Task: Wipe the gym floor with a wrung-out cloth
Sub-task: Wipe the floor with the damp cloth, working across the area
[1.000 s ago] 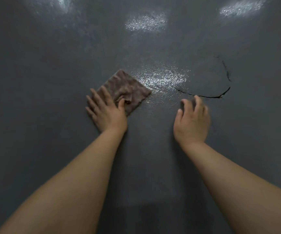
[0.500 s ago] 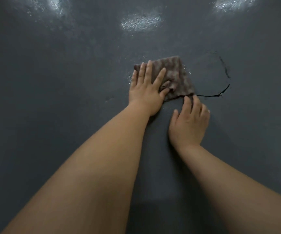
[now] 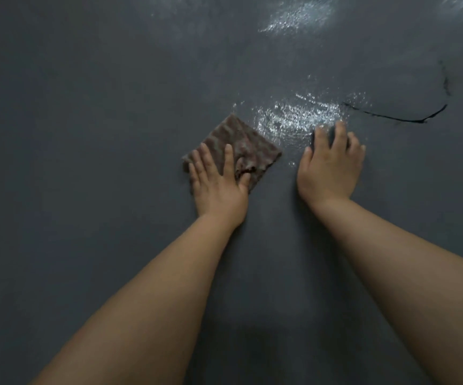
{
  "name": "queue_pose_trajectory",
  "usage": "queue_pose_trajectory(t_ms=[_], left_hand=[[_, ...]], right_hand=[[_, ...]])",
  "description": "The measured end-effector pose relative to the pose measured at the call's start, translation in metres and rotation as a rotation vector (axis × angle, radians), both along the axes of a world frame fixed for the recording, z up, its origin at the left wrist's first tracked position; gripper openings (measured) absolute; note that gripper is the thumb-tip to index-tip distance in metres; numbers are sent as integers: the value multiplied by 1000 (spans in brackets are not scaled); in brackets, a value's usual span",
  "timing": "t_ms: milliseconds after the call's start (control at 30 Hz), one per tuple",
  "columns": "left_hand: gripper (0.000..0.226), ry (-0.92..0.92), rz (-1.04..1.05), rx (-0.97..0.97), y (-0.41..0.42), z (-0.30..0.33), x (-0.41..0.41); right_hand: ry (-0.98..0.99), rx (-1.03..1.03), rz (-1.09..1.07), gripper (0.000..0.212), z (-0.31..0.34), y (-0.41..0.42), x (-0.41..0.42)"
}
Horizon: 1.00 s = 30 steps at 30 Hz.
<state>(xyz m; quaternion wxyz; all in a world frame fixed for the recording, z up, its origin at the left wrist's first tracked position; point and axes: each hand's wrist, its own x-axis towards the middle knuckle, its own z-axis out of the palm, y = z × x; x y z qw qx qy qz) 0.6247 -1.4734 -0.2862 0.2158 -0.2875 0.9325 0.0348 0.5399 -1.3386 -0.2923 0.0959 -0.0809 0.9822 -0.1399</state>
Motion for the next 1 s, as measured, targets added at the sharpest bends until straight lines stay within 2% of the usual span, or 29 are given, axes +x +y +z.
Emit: queue_pose_trajectory(t_ms=[67, 200, 300, 400, 567, 667, 767, 900, 1000], left_hand=[[69, -32, -87, -8, 29, 0, 20], [68, 93, -234, -5, 71, -1, 55], [69, 0, -328, 135, 56, -1, 64], [70, -2, -225, 106, 22, 2, 75], [69, -72, 206, 59, -3, 8, 127], [70, -59, 222, 84, 12, 10, 138], [70, -40, 129, 109, 22, 9, 125], [67, 7, -124, 160, 32, 7, 72], [68, -50, -307, 151, 36, 3, 19]], right_hand=[[-17, -7, 35, 44, 3, 1, 9], [-48, -19, 88, 43, 9, -4, 28], [-88, 5, 166, 45, 12, -14, 45], [-112, 2, 237, 52, 15, -26, 61], [-143, 9, 303, 53, 19, -34, 80], [-134, -7, 329, 50, 20, -30, 85], [-108, -24, 293, 48, 18, -22, 82], [-74, -15, 220, 49, 14, -13, 64], [-93, -2, 199, 50, 11, -14, 49]])
